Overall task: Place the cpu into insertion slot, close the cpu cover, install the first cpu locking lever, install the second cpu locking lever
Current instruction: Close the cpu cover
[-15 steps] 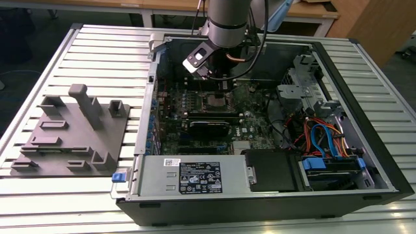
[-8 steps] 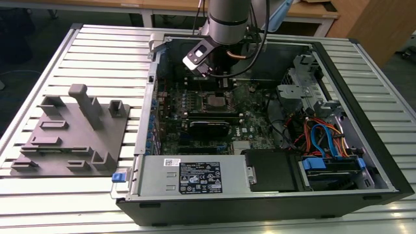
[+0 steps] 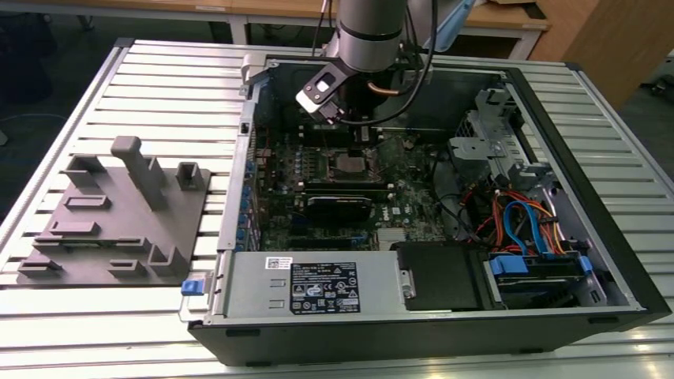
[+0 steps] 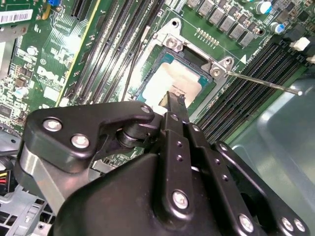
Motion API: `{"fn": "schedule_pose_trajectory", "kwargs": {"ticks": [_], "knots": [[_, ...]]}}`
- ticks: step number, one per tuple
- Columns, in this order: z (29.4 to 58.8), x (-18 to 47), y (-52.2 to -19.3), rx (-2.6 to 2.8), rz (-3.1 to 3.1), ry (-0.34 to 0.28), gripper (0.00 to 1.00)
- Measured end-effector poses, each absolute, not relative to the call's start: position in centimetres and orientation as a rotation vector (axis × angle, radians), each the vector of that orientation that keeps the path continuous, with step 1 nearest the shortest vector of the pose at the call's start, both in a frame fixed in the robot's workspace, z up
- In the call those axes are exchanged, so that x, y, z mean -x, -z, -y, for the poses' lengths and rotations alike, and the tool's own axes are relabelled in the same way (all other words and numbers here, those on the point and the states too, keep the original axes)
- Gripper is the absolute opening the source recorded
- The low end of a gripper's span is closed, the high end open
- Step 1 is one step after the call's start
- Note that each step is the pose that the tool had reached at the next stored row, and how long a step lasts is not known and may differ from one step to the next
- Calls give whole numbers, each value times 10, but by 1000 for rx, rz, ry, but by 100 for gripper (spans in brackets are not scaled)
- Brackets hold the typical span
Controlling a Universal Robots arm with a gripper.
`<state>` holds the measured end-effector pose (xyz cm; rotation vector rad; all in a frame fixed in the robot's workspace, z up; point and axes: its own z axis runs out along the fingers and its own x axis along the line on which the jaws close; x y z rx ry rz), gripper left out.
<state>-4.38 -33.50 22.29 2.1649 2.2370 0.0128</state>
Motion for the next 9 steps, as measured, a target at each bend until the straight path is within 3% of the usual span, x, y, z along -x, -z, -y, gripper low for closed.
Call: {"fn": "schedule_pose_trajectory", "kwargs": {"ticks": [9], "knots": [[335,43,-223,-2168,-2241,-5,10]]}}
